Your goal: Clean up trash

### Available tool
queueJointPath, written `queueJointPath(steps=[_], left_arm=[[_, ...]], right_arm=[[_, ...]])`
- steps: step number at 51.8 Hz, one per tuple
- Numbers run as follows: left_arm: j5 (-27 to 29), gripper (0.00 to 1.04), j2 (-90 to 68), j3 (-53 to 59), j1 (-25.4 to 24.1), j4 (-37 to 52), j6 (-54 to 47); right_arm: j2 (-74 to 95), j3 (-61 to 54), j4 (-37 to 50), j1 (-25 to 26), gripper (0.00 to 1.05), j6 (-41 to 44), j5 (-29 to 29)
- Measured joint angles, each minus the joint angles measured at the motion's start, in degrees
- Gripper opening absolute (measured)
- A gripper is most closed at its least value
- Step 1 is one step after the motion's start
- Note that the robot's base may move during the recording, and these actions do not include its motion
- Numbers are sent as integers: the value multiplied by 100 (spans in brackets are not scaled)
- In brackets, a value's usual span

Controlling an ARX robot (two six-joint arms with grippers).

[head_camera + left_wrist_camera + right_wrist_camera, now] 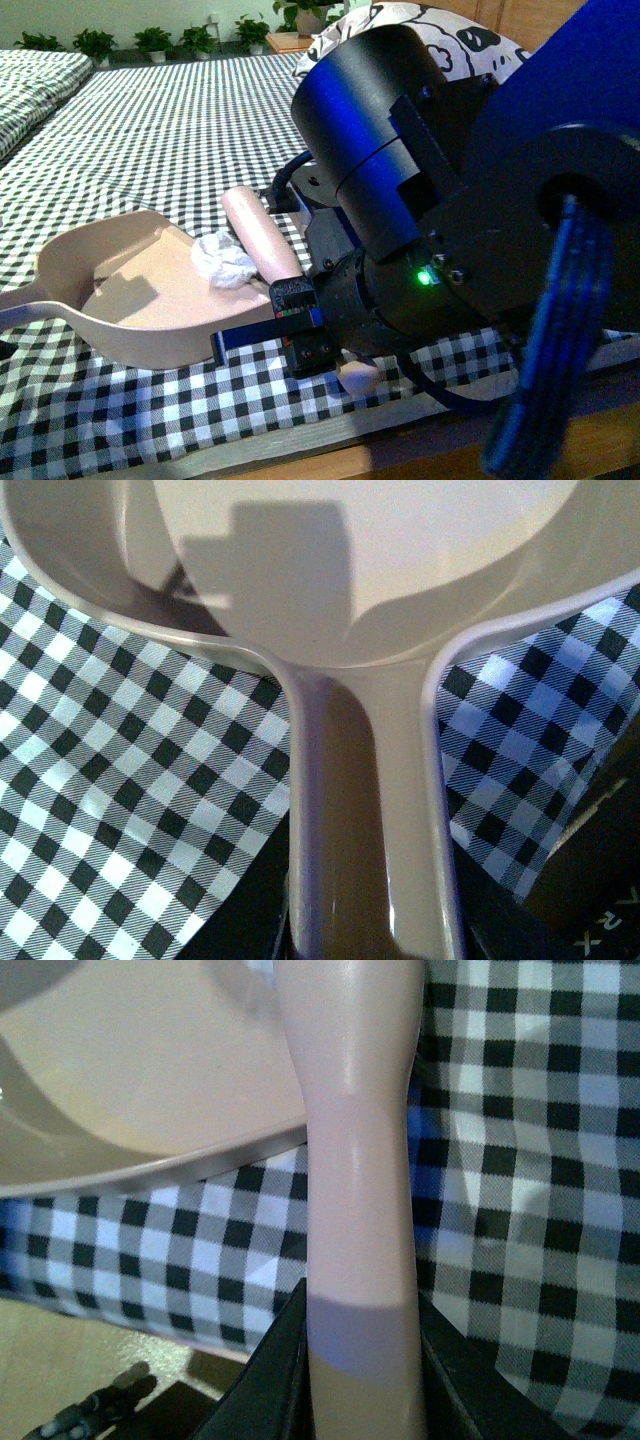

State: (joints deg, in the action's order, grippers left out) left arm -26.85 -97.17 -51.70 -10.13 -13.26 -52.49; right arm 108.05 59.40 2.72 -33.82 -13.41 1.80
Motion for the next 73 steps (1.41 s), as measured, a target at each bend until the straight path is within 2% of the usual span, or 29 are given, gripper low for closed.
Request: queueJointPath(steps=[12, 23, 40, 51, 66, 70, 73], left_arm=[[2, 25, 0, 0, 0, 0, -2], [0, 25, 0, 0, 0, 0, -2], [0, 25, 0, 0, 0, 0, -2], [0, 25, 0, 0, 0, 0, -2], [-2, 25, 0, 0, 0, 0, 2], [-332, 25, 0, 140, 0, 387, 350], [-363, 25, 0, 144, 26, 459, 586]], right_arm=[[-691, -382, -267, -20, 21, -181, -358], [-852, -304, -323, 155, 21, -122, -334], [-754, 321, -122, 1123, 21, -26, 57], [-756, 367, -48, 1893, 21, 125, -48], [-1274, 35, -4, 2321, 21, 260, -365], [-1370, -44, 9, 2374, 21, 271, -422], [-1408, -92, 9, 2411, 21, 271, -439]])
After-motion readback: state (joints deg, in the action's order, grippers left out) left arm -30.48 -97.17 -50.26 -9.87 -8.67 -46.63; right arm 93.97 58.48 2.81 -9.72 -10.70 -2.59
